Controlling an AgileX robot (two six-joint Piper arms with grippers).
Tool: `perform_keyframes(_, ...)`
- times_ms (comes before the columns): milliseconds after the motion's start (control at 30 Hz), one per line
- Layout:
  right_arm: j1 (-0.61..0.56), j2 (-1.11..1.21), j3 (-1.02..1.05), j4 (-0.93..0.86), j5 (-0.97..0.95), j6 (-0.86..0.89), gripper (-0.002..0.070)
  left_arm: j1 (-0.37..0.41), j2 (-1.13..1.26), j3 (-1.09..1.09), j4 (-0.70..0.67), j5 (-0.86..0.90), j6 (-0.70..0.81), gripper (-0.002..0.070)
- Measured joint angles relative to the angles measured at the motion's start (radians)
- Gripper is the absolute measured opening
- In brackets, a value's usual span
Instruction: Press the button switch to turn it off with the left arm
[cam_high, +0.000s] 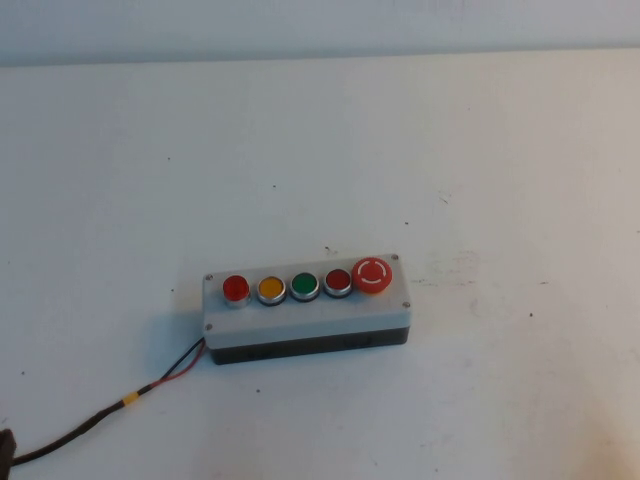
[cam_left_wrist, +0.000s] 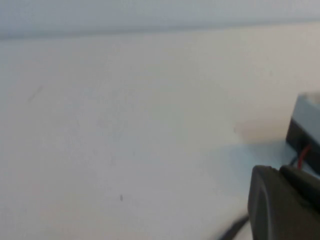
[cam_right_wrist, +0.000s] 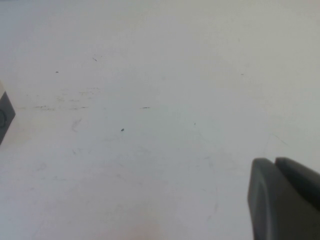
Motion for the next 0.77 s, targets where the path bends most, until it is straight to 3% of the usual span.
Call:
perform_keyframes(133, 0.000, 0.000, 0.000, 0.000, 0.000, 0.000, -0.0016, -0.005, 0.000, 0.001, 0.009, 0.115, -0.003, -0.0003)
perform_keyframes(767, 0.000, 0.000, 0.000, 0.000, 0.000, 0.000, -0.0016, -0.005, 0.000, 0.001, 0.013, 0.120, 0.004, -0.0003)
